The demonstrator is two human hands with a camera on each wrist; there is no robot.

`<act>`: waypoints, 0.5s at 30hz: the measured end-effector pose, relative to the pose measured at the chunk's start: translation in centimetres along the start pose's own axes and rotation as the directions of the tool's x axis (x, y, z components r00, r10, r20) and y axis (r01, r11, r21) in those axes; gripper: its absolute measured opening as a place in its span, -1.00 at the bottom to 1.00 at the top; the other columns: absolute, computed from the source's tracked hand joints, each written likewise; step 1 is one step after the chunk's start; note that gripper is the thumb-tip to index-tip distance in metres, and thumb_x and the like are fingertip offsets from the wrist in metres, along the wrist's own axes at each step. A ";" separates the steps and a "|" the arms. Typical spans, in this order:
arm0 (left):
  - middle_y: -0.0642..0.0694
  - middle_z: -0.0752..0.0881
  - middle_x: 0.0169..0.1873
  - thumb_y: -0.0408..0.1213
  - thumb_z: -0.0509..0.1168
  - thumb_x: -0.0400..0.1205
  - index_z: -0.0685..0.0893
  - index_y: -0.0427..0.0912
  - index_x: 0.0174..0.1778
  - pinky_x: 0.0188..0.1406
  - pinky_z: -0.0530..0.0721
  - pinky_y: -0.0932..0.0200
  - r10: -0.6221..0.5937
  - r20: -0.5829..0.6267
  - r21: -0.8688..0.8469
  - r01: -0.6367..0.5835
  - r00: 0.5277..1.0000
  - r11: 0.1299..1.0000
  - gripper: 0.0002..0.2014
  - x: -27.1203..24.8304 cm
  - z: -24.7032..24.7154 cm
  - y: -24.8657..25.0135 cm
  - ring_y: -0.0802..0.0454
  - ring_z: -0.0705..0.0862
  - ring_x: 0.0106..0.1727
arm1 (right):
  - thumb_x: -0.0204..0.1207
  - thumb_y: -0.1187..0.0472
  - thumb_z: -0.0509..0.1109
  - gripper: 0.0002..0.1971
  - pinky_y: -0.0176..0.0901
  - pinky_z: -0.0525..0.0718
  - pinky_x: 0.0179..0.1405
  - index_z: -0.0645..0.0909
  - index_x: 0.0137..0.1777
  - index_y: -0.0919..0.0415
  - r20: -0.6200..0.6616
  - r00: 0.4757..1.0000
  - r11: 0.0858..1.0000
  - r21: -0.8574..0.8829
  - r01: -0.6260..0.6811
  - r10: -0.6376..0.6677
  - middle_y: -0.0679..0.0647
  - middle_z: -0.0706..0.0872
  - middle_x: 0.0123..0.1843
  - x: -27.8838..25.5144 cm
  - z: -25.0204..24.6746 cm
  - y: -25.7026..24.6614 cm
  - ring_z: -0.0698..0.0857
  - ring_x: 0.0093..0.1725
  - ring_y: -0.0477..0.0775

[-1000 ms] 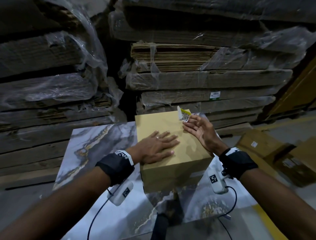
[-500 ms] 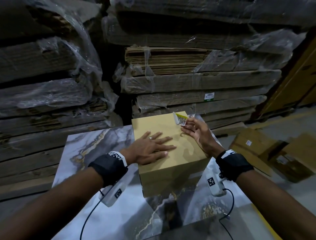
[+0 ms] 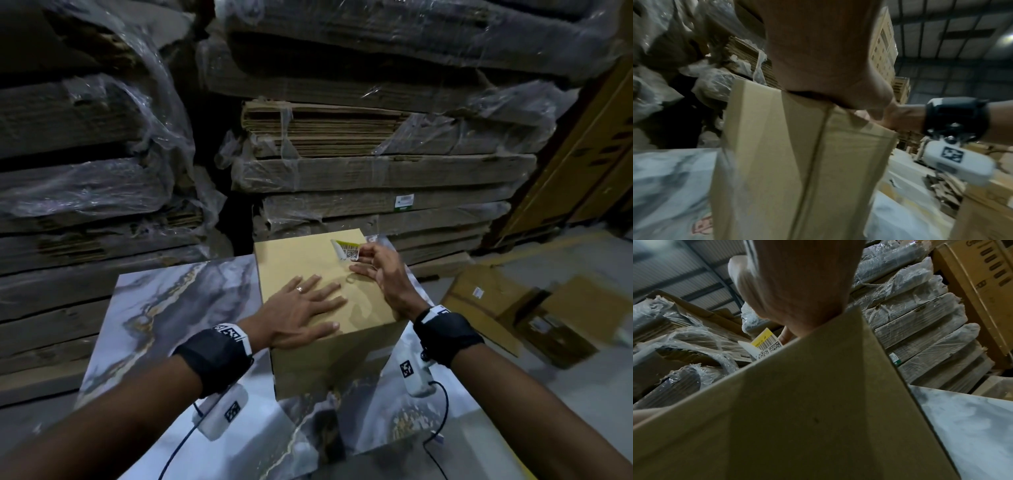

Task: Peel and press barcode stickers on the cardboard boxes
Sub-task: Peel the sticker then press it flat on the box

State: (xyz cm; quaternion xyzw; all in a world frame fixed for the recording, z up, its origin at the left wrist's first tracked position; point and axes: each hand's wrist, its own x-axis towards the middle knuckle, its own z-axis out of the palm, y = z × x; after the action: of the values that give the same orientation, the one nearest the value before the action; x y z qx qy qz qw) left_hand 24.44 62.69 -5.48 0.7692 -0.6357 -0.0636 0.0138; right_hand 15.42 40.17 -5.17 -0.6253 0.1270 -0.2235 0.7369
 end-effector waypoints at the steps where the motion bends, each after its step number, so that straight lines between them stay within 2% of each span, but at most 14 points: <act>1: 0.24 -0.10 0.77 0.41 -0.27 0.71 -0.04 0.39 0.75 0.74 -0.11 -0.24 0.001 -0.011 0.003 -0.001 1.000 1.000 -0.36 -0.1 -0.2 -0.6 -0.02 -0.12 0.80 | 0.63 0.09 0.17 -0.64 0.13 0.75 0.31 0.61 0.17 0.37 -0.003 1.000 1.000 -0.001 -0.001 0.001 0.25 0.77 0.17 0.1 0.0 0.0 0.80 0.17 0.15; 5: 0.19 -0.01 0.78 0.49 -0.42 0.61 0.00 0.43 0.73 0.73 -0.06 -0.28 -0.162 -0.040 -0.010 0.162 0.986 0.987 -0.27 0.1 -1.2 -3.6 -0.07 -0.04 0.80 | 0.60 0.09 0.17 -0.60 0.07 0.79 0.26 0.59 0.19 0.43 -0.015 1.000 1.000 0.002 -0.007 0.007 0.43 0.72 0.24 0.1 0.1 0.3 0.74 0.22 0.29; 7: 0.14 0.02 0.78 0.54 -0.48 0.55 0.02 0.37 0.75 0.72 -0.06 -0.32 -0.237 -0.050 -0.017 0.236 0.970 0.972 -0.17 0.3 -1.2 -3.5 -0.12 -0.02 0.80 | 0.58 0.10 0.17 -0.63 0.06 0.79 0.23 0.60 0.16 0.39 -0.015 1.000 1.000 -0.006 -0.003 0.002 0.42 0.72 0.21 0.1 0.3 0.2 0.75 0.18 0.27; 9: 0.11 0.02 0.78 0.54 -0.45 0.56 0.03 0.29 0.77 0.73 -0.10 -0.30 -0.258 -0.059 -0.023 0.257 0.964 0.966 -0.14 0.6 -0.7 -2.0 -0.13 -0.03 0.80 | 0.55 0.11 0.19 -0.68 0.09 0.77 0.23 0.62 0.11 0.32 -0.011 1.000 1.000 -0.023 0.012 -0.012 0.35 0.74 0.15 0.0 0.4 0.1 0.77 0.10 0.21; 11: 0.11 0.00 0.78 0.45 -0.33 0.66 0.03 0.25 0.78 0.75 -0.15 -0.25 -0.198 -0.048 -0.033 0.196 0.979 0.980 -0.25 0.4 -0.1 -0.6 -0.11 -0.07 0.80 | 0.54 0.12 0.19 -0.69 0.17 0.74 0.26 0.63 0.10 0.30 0.002 1.000 0.999 -0.039 0.019 -0.019 0.30 0.76 0.11 0.0 0.4 0.1 0.79 0.05 0.19; 15: 0.18 -0.08 0.78 0.29 -0.19 0.79 0.01 0.32 0.77 0.75 -0.22 -0.09 0.080 -0.016 -0.061 -0.081 0.997 0.995 -0.42 -1.4 -0.2 -0.8 0.00 -0.21 0.79 | 0.55 0.12 0.18 -0.69 0.18 0.74 0.26 0.64 0.10 0.28 0.010 1.000 0.998 -0.065 0.020 -0.020 0.28 0.77 0.11 -0.3 0.3 0.1 0.79 0.01 0.19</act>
State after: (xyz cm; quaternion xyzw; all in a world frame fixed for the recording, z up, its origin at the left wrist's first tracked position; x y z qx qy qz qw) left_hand 24.99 64.20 -5.21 0.7425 -0.6639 -0.0772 0.0442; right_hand 15.33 40.62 -5.21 -0.6512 0.1245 -0.2236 0.7144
